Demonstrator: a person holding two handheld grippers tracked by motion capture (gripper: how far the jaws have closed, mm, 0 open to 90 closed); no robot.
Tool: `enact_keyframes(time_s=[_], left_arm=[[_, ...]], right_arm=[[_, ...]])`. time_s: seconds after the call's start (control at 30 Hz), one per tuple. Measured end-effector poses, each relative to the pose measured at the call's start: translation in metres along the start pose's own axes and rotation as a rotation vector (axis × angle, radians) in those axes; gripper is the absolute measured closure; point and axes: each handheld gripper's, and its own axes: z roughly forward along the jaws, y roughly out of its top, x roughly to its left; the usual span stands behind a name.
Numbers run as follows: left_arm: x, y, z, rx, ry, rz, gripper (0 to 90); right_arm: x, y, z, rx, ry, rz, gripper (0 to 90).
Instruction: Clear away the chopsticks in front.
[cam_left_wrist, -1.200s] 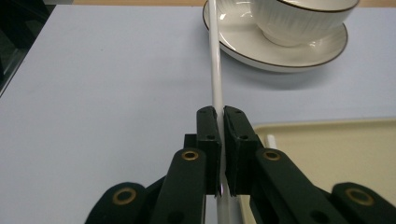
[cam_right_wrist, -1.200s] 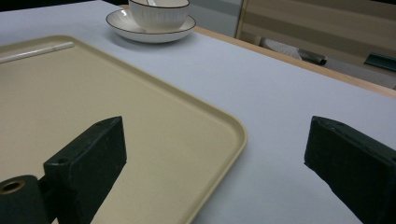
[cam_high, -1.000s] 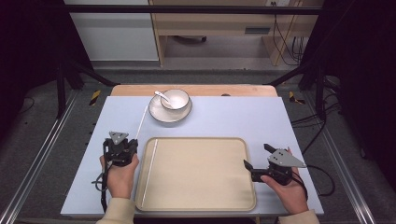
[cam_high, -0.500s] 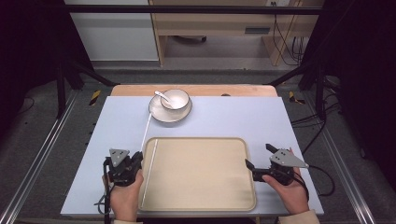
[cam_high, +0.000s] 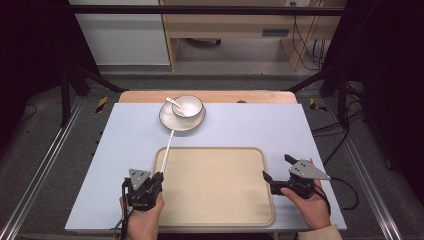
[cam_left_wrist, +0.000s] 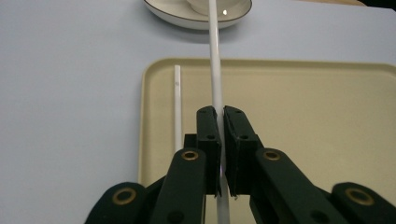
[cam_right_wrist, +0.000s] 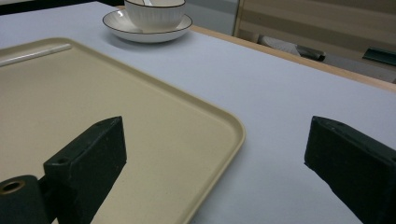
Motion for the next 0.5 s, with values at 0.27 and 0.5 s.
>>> enact_keyframes(time_s=[0.27, 0.5], left_arm=[[-0.01, -0.012, -0.004, 0.016, -0.008, -0.019, 85.1], [-0.012, -0.028, 0.0, 0.054, -0.032, -0.088, 85.1]], right_arm=[[0.0, 0.0, 0.0, 0.003, 0.0, 0.008, 5.6], [-0.001, -0.001, 0.0, 0.004, -0.001, 0.015, 5.7]])
